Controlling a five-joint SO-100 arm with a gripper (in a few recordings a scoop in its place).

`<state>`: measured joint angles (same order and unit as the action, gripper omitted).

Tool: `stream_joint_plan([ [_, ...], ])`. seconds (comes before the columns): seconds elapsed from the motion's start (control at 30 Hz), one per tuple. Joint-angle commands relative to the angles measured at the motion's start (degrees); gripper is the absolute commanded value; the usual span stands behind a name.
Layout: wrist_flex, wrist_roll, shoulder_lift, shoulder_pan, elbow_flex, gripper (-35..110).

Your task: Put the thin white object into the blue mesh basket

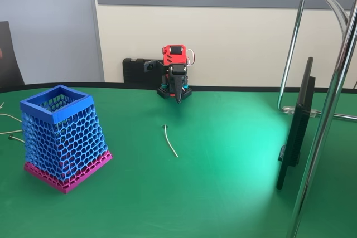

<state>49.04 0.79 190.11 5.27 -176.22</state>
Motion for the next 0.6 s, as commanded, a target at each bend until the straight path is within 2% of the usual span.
stream_joint_plan([
  [0.0, 1.0, 0.1, 0.4, -0.4, -0.4, 1],
  [0.57, 0.8, 1.0, 0.4, 0.0, -0.4, 1],
])
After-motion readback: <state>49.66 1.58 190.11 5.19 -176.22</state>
